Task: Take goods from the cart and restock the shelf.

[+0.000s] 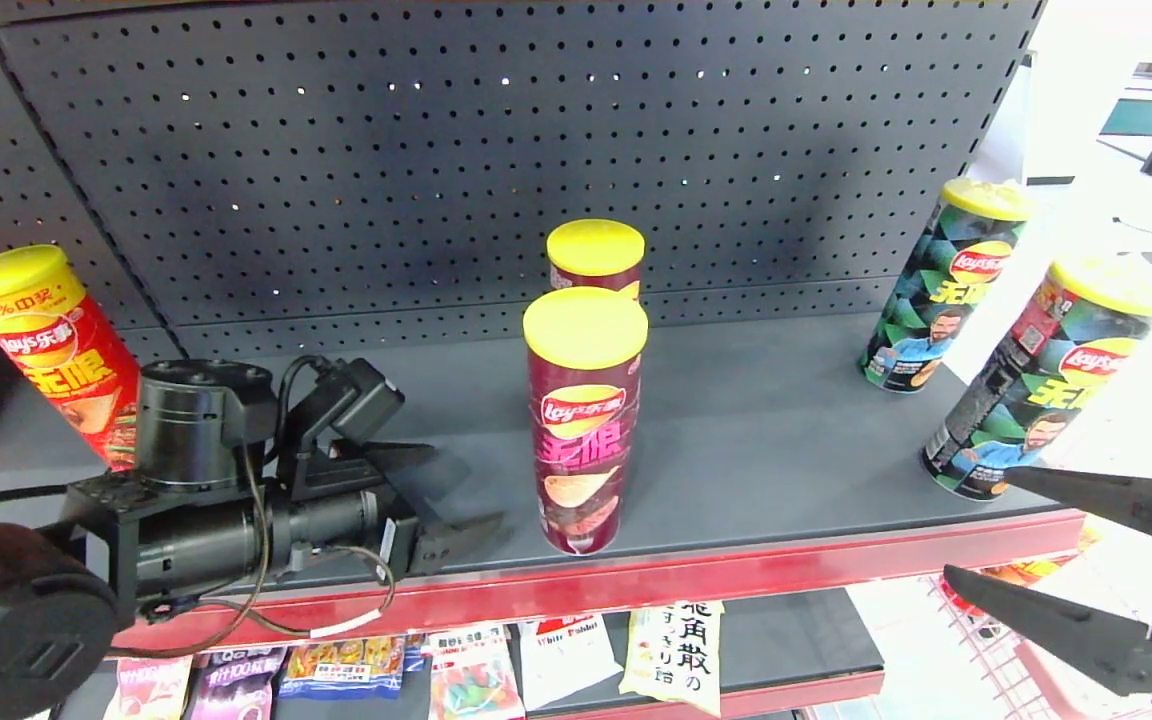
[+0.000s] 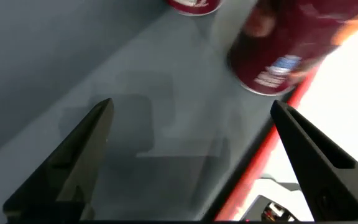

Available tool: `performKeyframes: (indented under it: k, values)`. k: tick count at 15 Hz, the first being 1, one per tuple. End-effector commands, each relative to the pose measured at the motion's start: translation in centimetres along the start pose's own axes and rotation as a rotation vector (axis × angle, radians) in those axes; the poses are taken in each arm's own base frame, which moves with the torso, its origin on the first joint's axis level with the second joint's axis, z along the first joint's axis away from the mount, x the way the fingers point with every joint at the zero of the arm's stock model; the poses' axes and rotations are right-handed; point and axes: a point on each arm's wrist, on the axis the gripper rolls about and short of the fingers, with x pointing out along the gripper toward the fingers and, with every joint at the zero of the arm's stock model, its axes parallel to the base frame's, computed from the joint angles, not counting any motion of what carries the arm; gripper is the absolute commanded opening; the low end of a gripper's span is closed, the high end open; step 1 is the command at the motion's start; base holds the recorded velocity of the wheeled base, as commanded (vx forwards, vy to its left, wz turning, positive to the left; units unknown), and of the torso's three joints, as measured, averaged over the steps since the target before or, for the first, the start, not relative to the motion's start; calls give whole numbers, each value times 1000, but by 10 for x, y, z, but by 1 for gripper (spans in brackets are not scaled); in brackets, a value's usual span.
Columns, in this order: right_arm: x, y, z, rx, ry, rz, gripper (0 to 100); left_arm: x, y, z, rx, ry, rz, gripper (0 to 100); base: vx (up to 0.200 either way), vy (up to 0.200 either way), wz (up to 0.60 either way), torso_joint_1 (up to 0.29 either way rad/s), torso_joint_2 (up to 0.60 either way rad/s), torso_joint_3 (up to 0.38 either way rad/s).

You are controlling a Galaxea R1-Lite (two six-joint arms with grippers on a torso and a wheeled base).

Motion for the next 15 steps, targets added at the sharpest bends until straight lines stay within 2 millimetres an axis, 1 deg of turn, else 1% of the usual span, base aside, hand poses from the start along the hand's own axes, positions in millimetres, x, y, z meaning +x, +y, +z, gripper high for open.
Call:
performKeyframes:
  k: [1, 4, 5, 15]
  values:
    - [-6, -2, 0, 2, -21, -31, 100, 14, 4, -2, -7, 22, -6, 100, 0, 0, 0, 0, 0, 0]
    - [-6, -3, 3, 27, -27, -34, 100, 27, 5, 1, -1, 21, -20, 100, 0, 0, 0, 0, 0, 0]
    - [-6, -3, 2, 30, -26, -34, 100, 30, 1, 2, 5, 21, -34, 100, 0, 0, 0, 0, 0, 0]
    - [-6, -3, 1, 33, -21, -35, 100, 43, 2, 3, 9, 26, -46, 100, 0, 0, 0, 0, 0, 0]
